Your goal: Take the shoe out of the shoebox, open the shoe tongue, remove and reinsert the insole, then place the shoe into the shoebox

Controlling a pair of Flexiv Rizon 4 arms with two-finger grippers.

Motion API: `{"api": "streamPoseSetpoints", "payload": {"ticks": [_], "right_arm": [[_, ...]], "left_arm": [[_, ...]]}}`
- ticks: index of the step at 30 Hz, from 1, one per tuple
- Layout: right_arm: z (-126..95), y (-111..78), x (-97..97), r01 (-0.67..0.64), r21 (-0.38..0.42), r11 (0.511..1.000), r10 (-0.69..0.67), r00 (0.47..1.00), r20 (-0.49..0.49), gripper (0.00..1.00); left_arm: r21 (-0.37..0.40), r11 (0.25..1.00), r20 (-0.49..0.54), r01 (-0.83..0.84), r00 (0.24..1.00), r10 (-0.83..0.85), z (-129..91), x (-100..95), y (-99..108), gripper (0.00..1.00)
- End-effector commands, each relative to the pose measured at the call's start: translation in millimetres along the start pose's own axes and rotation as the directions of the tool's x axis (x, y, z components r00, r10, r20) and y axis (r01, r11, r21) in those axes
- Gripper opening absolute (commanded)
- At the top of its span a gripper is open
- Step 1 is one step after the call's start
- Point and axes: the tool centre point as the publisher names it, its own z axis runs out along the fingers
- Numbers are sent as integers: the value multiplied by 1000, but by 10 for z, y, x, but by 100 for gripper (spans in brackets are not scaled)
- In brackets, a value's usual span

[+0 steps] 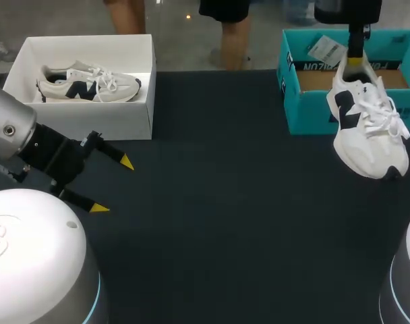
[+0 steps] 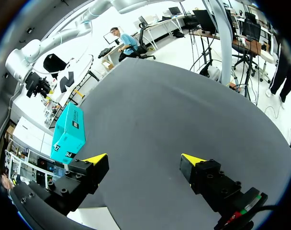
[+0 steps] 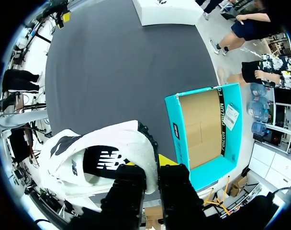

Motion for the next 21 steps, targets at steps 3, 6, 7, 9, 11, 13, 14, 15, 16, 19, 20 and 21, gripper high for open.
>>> {"api": "streamPoseSetpoints", "payload": {"ticks": [3,6,7,9,11,13,14,15,16,19,20,21], "right_arm": [[-9,-43,-19,2,2,1000,-2,1000,-1,0],[0,-100,-51,-15,5,1000,15,1000,1,0],[10,-126,-71,-19,6,1000,19,1000,0,0],[19,-176,-110,-29,18,999,29,1000,-2,0],[24,-257,-167,-52,13,999,52,999,3,0],[7,-323,-221,-64,28,998,64,998,7,0],[13,-358,-252,-71,27,997,71,997,8,0],[25,-392,-286,-75,27,997,75,997,8,0],[43,-425,-320,-85,38,996,85,996,1,0],[85,-532,-409,-104,43,994,105,995,-2,0],[100,-560,-435,-106,41,993,107,994,-2,0],[114,-584,-459,-109,37,993,109,994,-1,0]], "left_arm": [[-2,1000,-2,0,1000,0,-4,5,-5,100],[-2,1000,-2,0,1000,0,-4,5,-5,100],[-2,1000,-2,0,1000,0,-4,5,-5,100],[-2,1000,-2,0,1000,0,-4,5,-5,100],[-2,1000,-2,0,1000,0,-4,5,-5,100],[-2,1000,-2,0,1000,0,-4,5,-5,100],[-2,1000,-2,0,1000,0,-4,5,-5,100],[-2,1000,-2,0,1000,0,-4,5,-5,100],[-2,1000,-2,0,1000,0,-4,5,-5,100],[-2,1000,-2,0,1000,0,-4,5,-5,100],[-2,1000,-2,0,1000,0,-4,5,-5,100],[-2,1000,-2,0,1000,0,-4,5,-5,100]]}}
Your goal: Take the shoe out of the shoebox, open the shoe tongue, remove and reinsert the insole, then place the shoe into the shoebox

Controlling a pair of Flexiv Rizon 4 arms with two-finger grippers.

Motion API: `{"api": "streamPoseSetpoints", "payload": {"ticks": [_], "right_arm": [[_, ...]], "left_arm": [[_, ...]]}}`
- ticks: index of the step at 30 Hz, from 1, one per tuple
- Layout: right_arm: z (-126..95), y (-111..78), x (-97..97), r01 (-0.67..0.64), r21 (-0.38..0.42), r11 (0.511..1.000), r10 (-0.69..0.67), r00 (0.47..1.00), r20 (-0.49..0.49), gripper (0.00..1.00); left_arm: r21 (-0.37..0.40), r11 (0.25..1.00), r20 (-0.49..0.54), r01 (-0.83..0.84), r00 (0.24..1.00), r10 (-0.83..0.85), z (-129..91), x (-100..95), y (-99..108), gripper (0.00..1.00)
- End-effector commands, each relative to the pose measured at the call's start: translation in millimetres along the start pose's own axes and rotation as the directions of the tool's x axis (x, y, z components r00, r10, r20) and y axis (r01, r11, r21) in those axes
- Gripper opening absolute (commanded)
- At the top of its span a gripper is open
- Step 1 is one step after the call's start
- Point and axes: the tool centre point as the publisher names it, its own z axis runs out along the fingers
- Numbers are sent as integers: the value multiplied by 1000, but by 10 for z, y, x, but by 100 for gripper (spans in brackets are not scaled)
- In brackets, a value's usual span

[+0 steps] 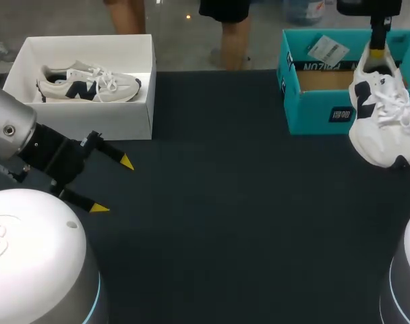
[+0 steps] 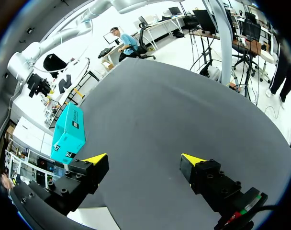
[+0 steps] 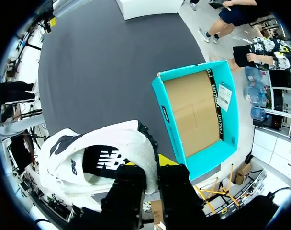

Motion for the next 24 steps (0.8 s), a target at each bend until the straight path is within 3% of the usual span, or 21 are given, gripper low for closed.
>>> {"api": "streamPoseSetpoints", "payload": {"ticks": [1,20,24], "right_arm": [[60,-84,-143,-2,-12,1000,1,1000,-13,0],[197,-423,-887,-14,-9,1000,14,1000,-1,0],[219,-451,-1002,3,7,1000,-2,999,-43,0]], "left_arm": [[-2,1000,-2,0,1000,0,-4,4,-5,100],[-2,1000,-2,0,1000,0,-4,4,-5,100],[-2,1000,-2,0,1000,0,-4,4,-5,100]]}}
